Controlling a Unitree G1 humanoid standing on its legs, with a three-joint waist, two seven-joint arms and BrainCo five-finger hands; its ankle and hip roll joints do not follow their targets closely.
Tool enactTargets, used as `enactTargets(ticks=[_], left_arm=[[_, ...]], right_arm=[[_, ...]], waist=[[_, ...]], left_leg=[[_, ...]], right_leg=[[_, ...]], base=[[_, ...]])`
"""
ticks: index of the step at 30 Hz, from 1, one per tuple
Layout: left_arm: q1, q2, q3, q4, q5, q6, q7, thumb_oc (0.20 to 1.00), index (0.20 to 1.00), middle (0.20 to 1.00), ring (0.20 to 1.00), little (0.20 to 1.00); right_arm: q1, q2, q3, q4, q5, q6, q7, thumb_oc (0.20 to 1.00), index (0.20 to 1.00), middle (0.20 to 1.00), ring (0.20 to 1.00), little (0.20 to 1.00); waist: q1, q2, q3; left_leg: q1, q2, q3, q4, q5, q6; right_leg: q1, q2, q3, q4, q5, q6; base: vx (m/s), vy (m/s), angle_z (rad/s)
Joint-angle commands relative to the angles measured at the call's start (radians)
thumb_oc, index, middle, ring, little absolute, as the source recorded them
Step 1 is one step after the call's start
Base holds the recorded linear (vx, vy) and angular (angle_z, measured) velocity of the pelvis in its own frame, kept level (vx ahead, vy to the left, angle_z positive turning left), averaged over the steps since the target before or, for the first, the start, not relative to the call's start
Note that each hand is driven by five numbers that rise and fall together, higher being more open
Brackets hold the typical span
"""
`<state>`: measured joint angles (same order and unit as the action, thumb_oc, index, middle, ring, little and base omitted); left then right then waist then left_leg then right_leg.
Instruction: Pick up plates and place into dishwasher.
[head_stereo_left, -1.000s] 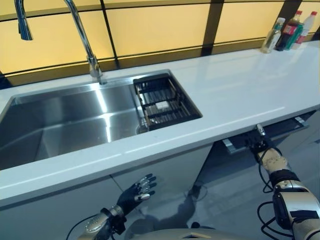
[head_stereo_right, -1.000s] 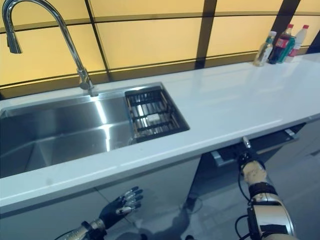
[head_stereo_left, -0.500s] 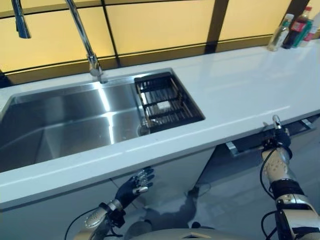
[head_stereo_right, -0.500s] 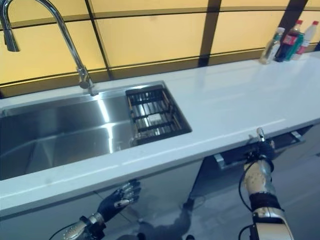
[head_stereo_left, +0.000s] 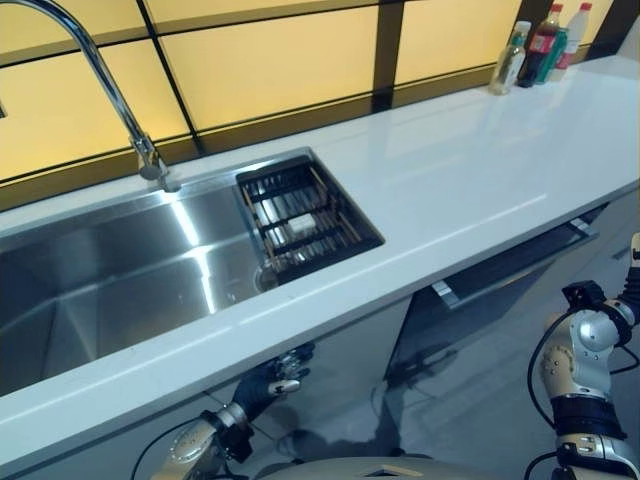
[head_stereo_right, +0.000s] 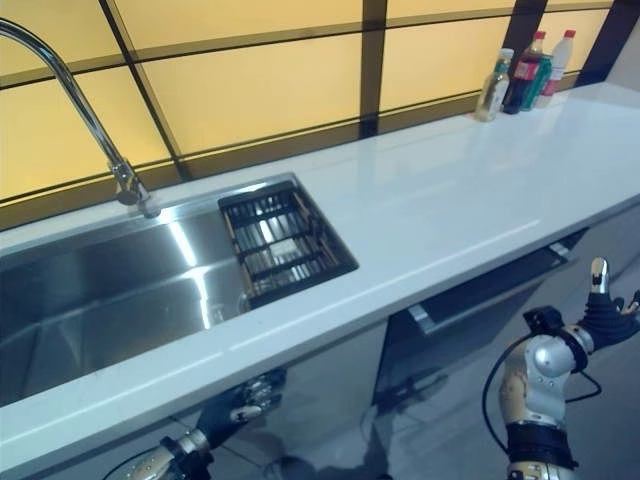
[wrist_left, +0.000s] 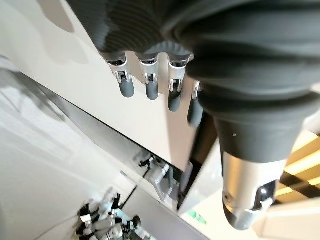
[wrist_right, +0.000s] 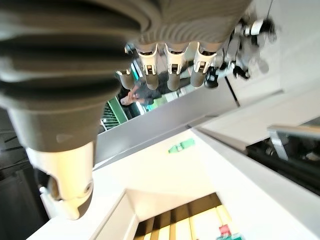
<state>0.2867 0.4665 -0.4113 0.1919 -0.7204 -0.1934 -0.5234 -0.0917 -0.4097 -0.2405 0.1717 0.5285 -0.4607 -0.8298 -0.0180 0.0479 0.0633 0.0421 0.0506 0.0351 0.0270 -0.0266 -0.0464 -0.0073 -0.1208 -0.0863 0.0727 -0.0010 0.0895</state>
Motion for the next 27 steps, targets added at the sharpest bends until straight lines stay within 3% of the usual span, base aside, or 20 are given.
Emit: enactTargets(ticks=[1,5,10,17,21,23,27], left_arm=[[-0.043,0.039,0.009,-0.142,0.011,-0.043,-0.118,1.0,1.0,1.0,1.0,1.0],[-0.088,0.062,-0.026,-0.219,-0.058,-0.053,-0.174,1.0,1.0,1.0,1.0,1.0],[-0.184,0.057,-0.008,-0.349,-0.319,-0.062,-0.244,1.0,1.0,1.0,1.0,1.0],[-0.21,-0.004,0.084,-0.405,-0.503,-0.022,-0.304,1.0,1.0,1.0,1.0,1.0],[-0.188,-0.033,0.212,-0.44,-0.499,-0.082,-0.167,1.0,1.0,1.0,1.0,1.0],[-0.172,-0.038,0.274,-0.456,-0.414,-0.155,-0.062,1.0,1.0,1.0,1.0,1.0],[-0.138,-0.071,0.407,-0.468,-0.337,-0.199,0.111,1.0,1.0,1.0,1.0,1.0]], right_arm=[[-0.01,-0.01,0.07,-0.158,-0.076,-0.073,0.141,1.0,1.0,1.0,1.0,1.0],[0.029,0.007,0.164,-0.22,0.006,-0.092,0.336,1.0,1.0,1.0,1.0,1.0],[0.059,0.009,0.265,-0.236,0.113,-0.081,0.6,1.0,1.0,1.0,1.0,1.0],[0.062,0.017,0.322,-0.257,0.232,-0.029,0.823,1.0,1.0,1.0,1.0,1.0],[0.074,0.029,0.337,-0.34,0.127,-0.04,0.803,1.0,1.0,1.0,1.0,1.0],[0.086,0.021,0.339,-0.373,0.091,-0.033,0.797,1.0,1.0,1.0,1.0,1.0],[0.124,0.018,0.326,-0.394,0.132,-0.012,0.883,1.0,1.0,1.0,1.0,1.0]], waist=[[-0.028,-0.014,0.01],[-0.056,-0.006,0.002],[-0.069,-0.008,-0.014],[-0.059,-0.025,-0.032],[-0.029,-0.031,-0.039],[-0.012,-0.034,-0.042],[0.03,-0.047,-0.044]], left_leg=[[-0.048,0.004,0.048,0.075,-0.045,0.031],[-0.038,0.007,0.065,0.066,-0.041,0.033],[-0.029,0.01,0.079,0.038,-0.029,0.03],[-0.019,0.015,0.084,0.018,-0.021,0.02],[-0.022,0.014,0.061,0.006,-0.011,0.014],[-0.027,0.011,0.044,0.001,-0.005,0.011],[-0.044,0.009,0.006,-0.012,0.011,0.002]], right_leg=[[0.003,0.005,0.02,0.037,-0.035,0.026],[-0.003,0.009,0.032,0.043,-0.038,0.029],[-0.007,0.011,0.025,0.038,-0.036,0.031],[0.0,0.015,0.014,0.015,-0.027,0.024],[0.009,0.018,-0.004,0.002,-0.027,0.016],[0.012,0.018,-0.016,-0.002,-0.028,0.012],[0.022,0.016,-0.062,-0.009,-0.035,0.002]], base=[[-0.05,0.024,-0.02],[-0.03,0.015,-0.11],[-0.05,-0.008,-0.04],[-0.05,-0.032,0.0],[-0.04,-0.025,0.05],[-0.05,-0.017,0.09],[-0.05,-0.021,0.22]])
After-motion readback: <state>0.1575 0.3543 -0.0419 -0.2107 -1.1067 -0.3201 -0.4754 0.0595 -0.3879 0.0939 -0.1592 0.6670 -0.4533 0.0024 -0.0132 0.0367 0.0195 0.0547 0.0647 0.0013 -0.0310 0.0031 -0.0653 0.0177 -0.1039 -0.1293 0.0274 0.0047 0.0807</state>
